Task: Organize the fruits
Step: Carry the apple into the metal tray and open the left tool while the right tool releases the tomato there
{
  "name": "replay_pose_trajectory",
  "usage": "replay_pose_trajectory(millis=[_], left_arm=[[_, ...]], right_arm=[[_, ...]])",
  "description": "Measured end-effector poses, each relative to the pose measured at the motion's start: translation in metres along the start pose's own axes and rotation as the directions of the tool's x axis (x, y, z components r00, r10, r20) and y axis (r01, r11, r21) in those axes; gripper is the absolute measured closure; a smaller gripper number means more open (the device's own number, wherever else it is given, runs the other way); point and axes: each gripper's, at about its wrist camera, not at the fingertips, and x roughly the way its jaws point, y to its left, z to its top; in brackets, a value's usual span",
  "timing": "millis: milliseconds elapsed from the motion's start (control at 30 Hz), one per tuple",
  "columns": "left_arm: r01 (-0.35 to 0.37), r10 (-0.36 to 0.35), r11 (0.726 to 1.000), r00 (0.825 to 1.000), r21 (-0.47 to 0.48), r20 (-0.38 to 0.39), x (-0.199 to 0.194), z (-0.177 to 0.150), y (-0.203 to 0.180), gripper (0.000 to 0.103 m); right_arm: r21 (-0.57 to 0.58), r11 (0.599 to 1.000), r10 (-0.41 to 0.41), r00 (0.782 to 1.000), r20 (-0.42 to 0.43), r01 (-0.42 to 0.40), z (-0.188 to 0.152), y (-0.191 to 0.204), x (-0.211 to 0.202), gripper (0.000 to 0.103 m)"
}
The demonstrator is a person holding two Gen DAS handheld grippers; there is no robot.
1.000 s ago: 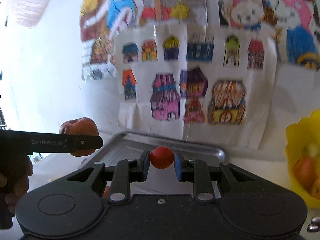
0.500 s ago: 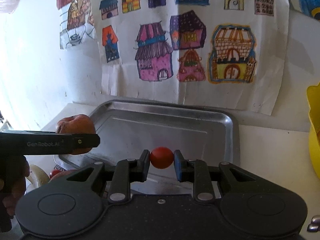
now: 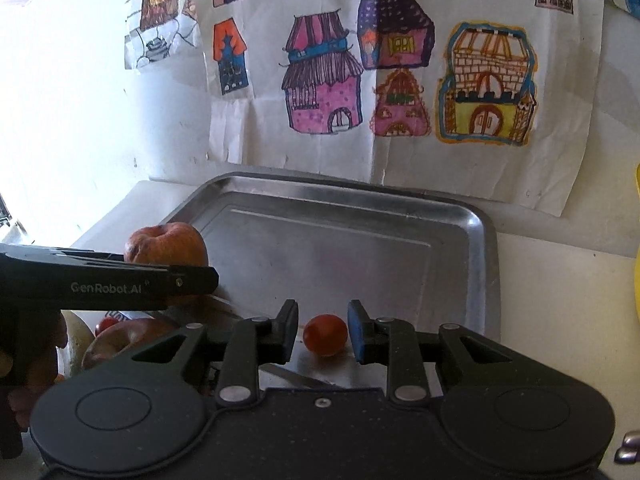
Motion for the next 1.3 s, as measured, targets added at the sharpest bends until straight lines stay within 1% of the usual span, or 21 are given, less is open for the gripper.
replay_pose_trajectory(millis=[33, 100, 133, 167, 200, 233, 267, 300, 367, 400, 433, 467, 500, 567, 667, 767, 1067, 1200, 1300], left_arm=[[-0.001, 0.001, 1.000, 1.000, 0.004, -0.002, 0.000, 0.000, 0.000, 0.032], [-0.002, 0.002, 1.000, 1.000, 0.006, -0.006, -0.001, 0.000, -0.001, 0.032], [-0.005, 0.005, 1.000, 1.000, 0.005, 0.005, -0.003, -0.001, 0.000, 0.031], [-0.005, 0.005, 1.000, 1.000, 0.006, 0.024, -0.008, 0.000, -0.001, 0.028], [-0.003, 0.003, 1.000, 0.999, 0.005, 0.042, -0.012, 0.001, -0.001, 0.023], [-0.002, 0.002, 1.000, 0.998, 0.002, 0.062, -0.018, 0.002, -0.001, 0.017], [-0.002, 0.002, 1.000, 0.997, -0.002, 0.081, -0.024, 0.003, -0.002, 0.015], [-0.002, 0.003, 1.000, 0.995, -0.003, 0.095, -0.029, 0.004, -0.002, 0.014], [0.003, -0.003, 1.000, 0.993, -0.001, 0.114, -0.040, 0.007, -0.003, 0.013], [0.005, -0.004, 1.000, 0.992, -0.002, 0.124, -0.046, 0.008, -0.004, 0.011], [0.006, -0.006, 1.000, 0.991, -0.004, 0.137, -0.052, 0.008, -0.005, 0.006], [0.008, -0.007, 1.000, 0.988, -0.005, 0.153, -0.060, 0.008, -0.005, 0.004], [0.007, -0.006, 1.000, 0.985, -0.008, 0.170, -0.067, 0.007, -0.006, 0.001], [0.010, -0.007, 1.000, 0.980, -0.014, 0.201, -0.083, 0.005, -0.007, 0.001], [0.016, -0.012, 1.000, 0.973, -0.015, 0.230, -0.103, 0.003, -0.009, 0.000], [0.015, -0.009, 1.000, 0.966, -0.020, 0.260, -0.124, -0.001, -0.010, 0.000], [0.027, -0.020, 1.000, 0.937, -0.015, 0.348, -0.189, -0.026, -0.016, 0.000], [0.033, -0.027, 0.999, 0.930, -0.010, 0.368, -0.211, -0.041, -0.018, 0.000], [0.030, -0.029, 1.000, 0.925, 0.002, 0.379, -0.226, -0.054, -0.020, 0.000]], right_arm=[[0.000, 1.000, 0.002, 1.000, 0.003, -0.002, 0.000, 0.000, -0.001, 0.072], [0.001, 1.000, 0.001, 1.000, 0.015, -0.001, 0.000, 0.000, -0.004, 0.066], [0.002, 1.000, -0.002, 1.000, 0.020, 0.002, 0.000, 0.000, -0.007, 0.061], [0.002, 1.000, -0.005, 0.999, 0.031, 0.005, -0.001, 0.000, -0.011, 0.056], [-0.001, 1.000, -0.009, 0.999, 0.048, 0.009, -0.002, 0.000, -0.016, 0.053], [-0.004, 1.000, -0.011, 0.998, 0.063, 0.011, -0.002, 0.000, -0.021, 0.048], [-0.007, 1.000, -0.017, 0.997, 0.079, 0.018, -0.003, 0.001, -0.027, 0.043], [-0.009, 1.000, -0.025, 0.995, 0.097, 0.026, -0.003, 0.003, -0.034, 0.040], [-0.015, 0.999, -0.032, 0.990, 0.135, 0.034, -0.004, 0.005, -0.048, 0.032], [-0.017, 0.999, -0.037, 0.987, 0.156, 0.040, -0.004, 0.007, -0.056, 0.030], [-0.020, 0.999, -0.043, 0.983, 0.179, 0.047, -0.005, 0.008, -0.065, 0.025], [-0.023, 0.998, -0.046, 0.979, 0.200, 0.052, -0.005, 0.009, -0.073, 0.021], [-0.026, 0.998, -0.049, 0.974, 0.223, 0.056, -0.006, 0.010, -0.082, 0.019], [-0.035, 0.997, -0.052, 0.962, 0.267, 0.064, -0.008, 0.013, -0.100, 0.013], [-0.044, 0.996, -0.058, 0.944, 0.325, 0.076, -0.011, 0.017, -0.125, 0.006], [-0.041, 0.996, -0.060, 0.924, 0.379, 0.081, -0.015, 0.021, -0.149, 0.001], [-0.022, 0.993, -0.093, 0.869, 0.486, 0.119, -0.042, 0.036, -0.217, 0.001], [-0.019, 0.991, -0.102, 0.852, 0.513, 0.130, -0.060, 0.045, -0.242, 0.001], [-0.005, 0.991, -0.112, 0.847, 0.520, 0.134, -0.073, 0.051, -0.257, 0.001]])
